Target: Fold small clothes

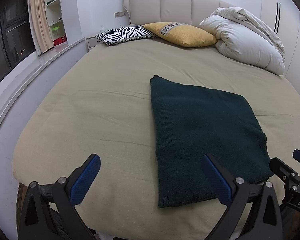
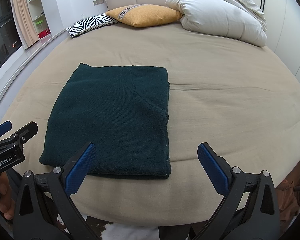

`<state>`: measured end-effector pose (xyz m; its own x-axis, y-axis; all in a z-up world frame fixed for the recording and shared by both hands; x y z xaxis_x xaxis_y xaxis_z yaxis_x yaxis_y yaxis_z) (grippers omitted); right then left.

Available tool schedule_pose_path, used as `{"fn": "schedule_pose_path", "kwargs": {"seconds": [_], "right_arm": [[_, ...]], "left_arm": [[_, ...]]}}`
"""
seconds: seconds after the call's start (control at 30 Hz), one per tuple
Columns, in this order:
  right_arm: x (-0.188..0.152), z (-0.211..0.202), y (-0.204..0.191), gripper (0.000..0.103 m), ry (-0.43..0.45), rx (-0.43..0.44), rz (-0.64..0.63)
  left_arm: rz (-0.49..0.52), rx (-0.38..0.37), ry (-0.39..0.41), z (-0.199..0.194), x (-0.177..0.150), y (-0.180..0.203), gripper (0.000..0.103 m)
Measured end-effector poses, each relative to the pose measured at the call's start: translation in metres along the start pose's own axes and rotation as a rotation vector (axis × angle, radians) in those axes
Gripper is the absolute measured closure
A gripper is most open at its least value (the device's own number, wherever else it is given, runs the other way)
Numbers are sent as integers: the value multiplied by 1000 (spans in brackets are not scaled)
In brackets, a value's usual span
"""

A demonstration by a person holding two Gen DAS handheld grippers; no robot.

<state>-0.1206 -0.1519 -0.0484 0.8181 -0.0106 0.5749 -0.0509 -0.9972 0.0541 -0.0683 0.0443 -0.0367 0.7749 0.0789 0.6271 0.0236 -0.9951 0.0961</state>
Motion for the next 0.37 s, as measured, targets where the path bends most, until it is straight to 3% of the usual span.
{"fn": "schedule_pose_path", "kwargs": {"seconds": [0.37], "right_arm": [[-1,0,0,0,-1,1,1]], "left_arm": [[5,3,14,2,-3,-3,0]]}}
Point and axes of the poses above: each gripper's, at about its wrist camera, not at the fingertips, and z roughly the way its jaws point, y to its right, x to its top, the point moved 1 cm from there along z, roughly the way its jaws point, and after that the axes turned 8 degrees about -z, right-handed, at the moved point
